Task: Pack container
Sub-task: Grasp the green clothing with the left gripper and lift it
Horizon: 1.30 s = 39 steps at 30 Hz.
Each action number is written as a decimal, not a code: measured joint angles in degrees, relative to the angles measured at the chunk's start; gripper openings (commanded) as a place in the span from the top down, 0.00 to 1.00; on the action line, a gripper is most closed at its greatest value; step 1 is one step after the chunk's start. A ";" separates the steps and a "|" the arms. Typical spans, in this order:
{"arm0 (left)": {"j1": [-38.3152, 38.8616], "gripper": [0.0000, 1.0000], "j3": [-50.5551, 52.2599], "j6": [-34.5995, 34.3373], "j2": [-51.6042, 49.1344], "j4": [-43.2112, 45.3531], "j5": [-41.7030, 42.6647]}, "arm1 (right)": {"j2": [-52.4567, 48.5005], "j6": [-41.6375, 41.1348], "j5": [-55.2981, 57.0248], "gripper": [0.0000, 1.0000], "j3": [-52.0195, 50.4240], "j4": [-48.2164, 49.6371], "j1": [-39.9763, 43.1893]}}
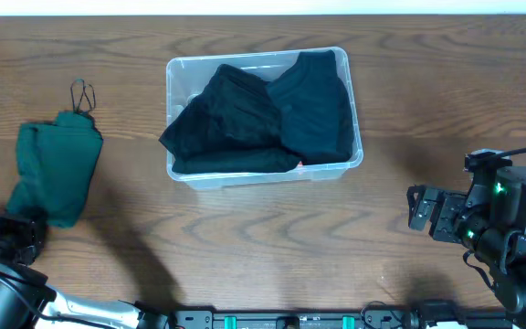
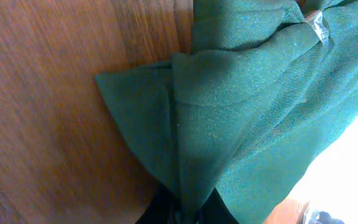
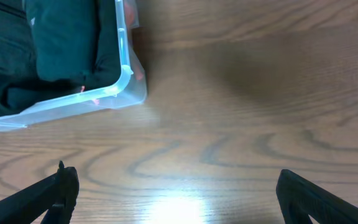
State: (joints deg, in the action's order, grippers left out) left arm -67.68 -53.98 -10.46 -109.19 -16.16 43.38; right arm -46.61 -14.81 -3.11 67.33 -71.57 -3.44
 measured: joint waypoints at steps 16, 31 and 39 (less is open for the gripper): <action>0.76 0.94 -2.73 -0.50 6.32 -4.90 0.17 | 0.00 0.00 0.00 0.01 0.00 0.00 0.00; 4.17 0.94 -3.17 -6.40 22.10 -4.92 1.62 | 0.00 0.00 0.00 0.01 0.00 0.00 0.00; 9.97 0.94 -5.05 -14.47 25.22 1.75 4.02 | 0.00 0.00 0.00 0.01 0.00 -0.02 0.00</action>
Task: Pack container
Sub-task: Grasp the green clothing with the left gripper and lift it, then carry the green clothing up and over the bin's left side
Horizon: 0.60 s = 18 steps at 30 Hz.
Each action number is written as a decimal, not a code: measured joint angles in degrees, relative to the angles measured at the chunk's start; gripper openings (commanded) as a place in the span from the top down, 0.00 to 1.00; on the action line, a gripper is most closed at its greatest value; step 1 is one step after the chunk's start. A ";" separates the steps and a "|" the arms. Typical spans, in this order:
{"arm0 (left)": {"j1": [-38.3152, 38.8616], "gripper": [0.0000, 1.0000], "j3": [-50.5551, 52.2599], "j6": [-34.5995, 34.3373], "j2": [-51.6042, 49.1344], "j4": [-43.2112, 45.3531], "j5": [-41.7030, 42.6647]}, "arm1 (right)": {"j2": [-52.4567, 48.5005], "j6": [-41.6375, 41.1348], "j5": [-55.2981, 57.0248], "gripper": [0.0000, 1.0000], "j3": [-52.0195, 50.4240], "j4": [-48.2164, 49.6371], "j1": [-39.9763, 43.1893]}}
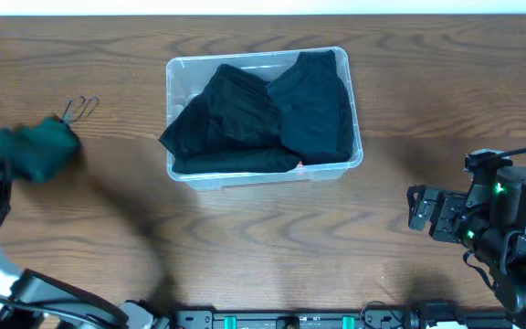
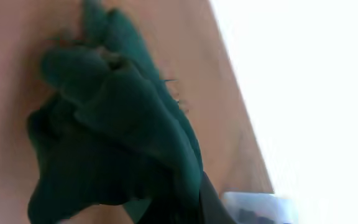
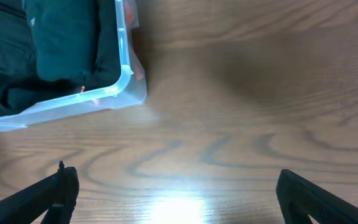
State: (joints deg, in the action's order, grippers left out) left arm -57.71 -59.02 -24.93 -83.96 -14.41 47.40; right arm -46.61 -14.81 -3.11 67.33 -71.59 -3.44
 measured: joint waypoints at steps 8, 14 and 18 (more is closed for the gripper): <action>10.21 0.94 -11.26 -8.07 3.34 4.85 0.00 | 0.00 0.00 0.00 0.01 0.00 0.02 0.00; 18.99 0.94 -16.57 -13.14 3.41 10.60 -1.53 | 0.00 0.00 0.00 0.01 0.00 0.00 0.00; 25.66 0.94 -18.43 -16.13 3.41 14.97 -3.96 | 0.00 0.00 0.00 0.01 0.00 0.02 0.00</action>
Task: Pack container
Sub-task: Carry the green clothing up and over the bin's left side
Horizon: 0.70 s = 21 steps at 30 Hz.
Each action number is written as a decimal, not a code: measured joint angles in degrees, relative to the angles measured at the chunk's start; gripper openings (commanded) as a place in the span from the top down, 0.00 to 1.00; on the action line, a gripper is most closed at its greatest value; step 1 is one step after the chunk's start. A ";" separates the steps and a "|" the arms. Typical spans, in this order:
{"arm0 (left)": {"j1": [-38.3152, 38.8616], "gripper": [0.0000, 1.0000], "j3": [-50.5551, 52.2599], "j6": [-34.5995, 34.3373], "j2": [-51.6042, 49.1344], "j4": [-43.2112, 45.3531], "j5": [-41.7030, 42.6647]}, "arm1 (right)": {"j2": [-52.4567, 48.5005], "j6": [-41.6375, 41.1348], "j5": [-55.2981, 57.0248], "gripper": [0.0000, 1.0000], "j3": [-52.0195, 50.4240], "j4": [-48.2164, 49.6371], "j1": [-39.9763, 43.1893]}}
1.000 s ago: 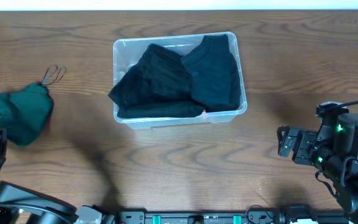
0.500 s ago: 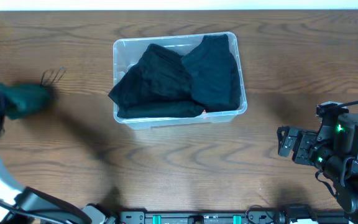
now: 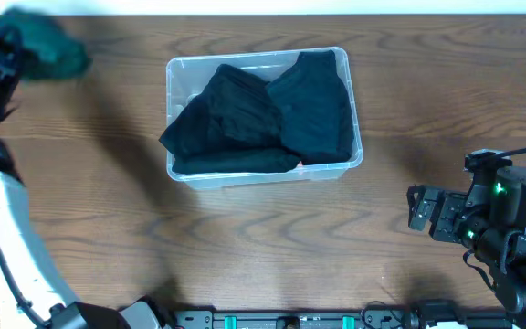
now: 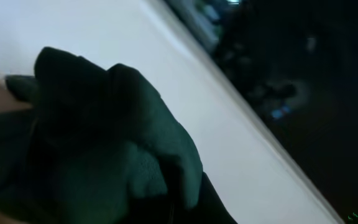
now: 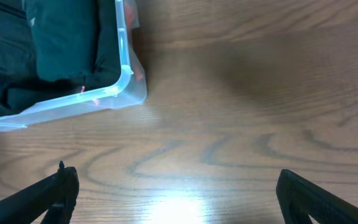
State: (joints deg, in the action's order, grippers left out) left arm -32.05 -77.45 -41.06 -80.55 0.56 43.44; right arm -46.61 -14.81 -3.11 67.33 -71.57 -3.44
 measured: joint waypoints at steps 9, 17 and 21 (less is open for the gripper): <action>15.21 0.94 -0.87 -6.78 -0.85 10.78 -6.45 | 0.00 0.00 0.00 0.01 0.00 0.00 0.00; 27.39 0.94 -1.03 -8.46 -4.66 12.96 -11.80 | 0.00 0.00 0.00 0.01 0.00 -0.02 0.00; 30.58 0.94 -1.03 -8.46 -5.95 12.98 -13.86 | 0.00 0.00 0.00 0.01 0.00 0.00 0.00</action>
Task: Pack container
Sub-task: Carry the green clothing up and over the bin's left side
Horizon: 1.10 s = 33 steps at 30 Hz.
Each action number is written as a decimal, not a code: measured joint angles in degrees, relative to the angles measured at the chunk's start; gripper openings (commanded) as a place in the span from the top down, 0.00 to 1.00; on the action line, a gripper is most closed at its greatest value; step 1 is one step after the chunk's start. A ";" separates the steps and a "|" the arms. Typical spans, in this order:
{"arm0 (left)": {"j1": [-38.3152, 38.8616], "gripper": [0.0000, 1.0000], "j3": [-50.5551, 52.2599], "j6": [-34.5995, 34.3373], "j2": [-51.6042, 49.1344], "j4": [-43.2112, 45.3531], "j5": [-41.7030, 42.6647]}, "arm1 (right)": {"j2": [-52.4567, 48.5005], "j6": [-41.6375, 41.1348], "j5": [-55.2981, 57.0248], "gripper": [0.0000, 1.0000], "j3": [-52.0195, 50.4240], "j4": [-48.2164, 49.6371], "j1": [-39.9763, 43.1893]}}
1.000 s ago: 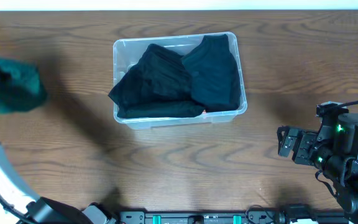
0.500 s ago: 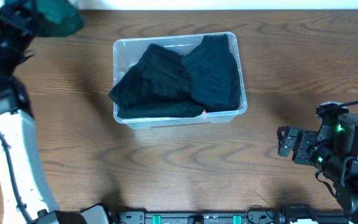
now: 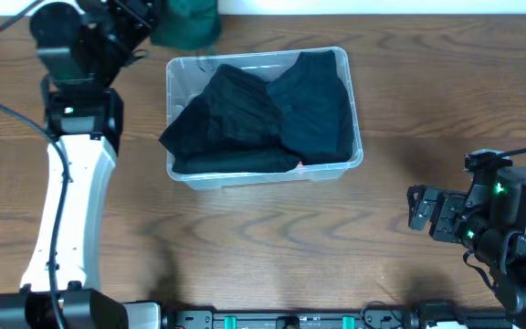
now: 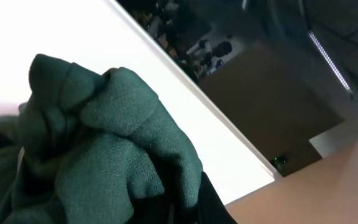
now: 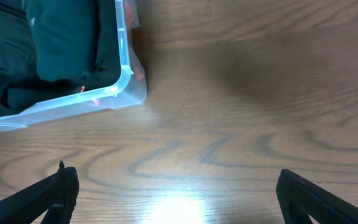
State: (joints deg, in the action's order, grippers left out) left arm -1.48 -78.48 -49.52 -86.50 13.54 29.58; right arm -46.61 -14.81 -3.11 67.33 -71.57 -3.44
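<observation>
A clear plastic container [image 3: 352, 64] sits mid-table with two dark folded garments [image 3: 263, 114] inside. My left gripper [image 3: 149, 18] is raised at the table's far edge, just beyond the container's far-left corner, shut on a bunched green cloth [image 3: 188, 26]. In the left wrist view the green cloth [image 4: 98, 149] fills the frame, hanging from the gripper [image 4: 179, 208]. My right gripper [image 5: 176, 193] stands open low over bare wood, right of the container's corner [image 5: 129, 81].
The left arm [image 3: 67, 192] stretches along the table's left side. The right arm's body [image 3: 491, 215] sits at the right front. Beyond the table's far edge lies a white surface [image 3: 382, 5].
My left gripper, still holding the green cloth, has moved right from the far-left corner of the table to the container's far-left corner. The right arm has not moved.
The green cloth lay on the table's left with my left gripper shut on its near end. It was then lifted and bunched, then carried to the far-left corner, and now hangs by the container's far-left corner. The right gripper stayed open throughout.
</observation>
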 measured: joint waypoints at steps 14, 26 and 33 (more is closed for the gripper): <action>1.88 0.94 0.00 2.23 -0.52 -10.84 -1.73 | 0.00 0.00 0.00 0.01 0.00 0.00 0.00; 1.88 0.94 0.02 2.60 -0.52 -16.44 -1.79 | 0.00 0.00 0.00 0.01 0.00 0.00 0.00; 2.12 0.94 2.32 -0.09 -0.52 -16.33 -2.82 | 0.00 0.00 0.02 0.01 0.00 -0.02 0.00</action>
State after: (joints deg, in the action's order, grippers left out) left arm 0.64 -76.16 -49.60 -87.02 -2.79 26.76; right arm -46.61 -14.81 -3.09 67.33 -71.59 -3.44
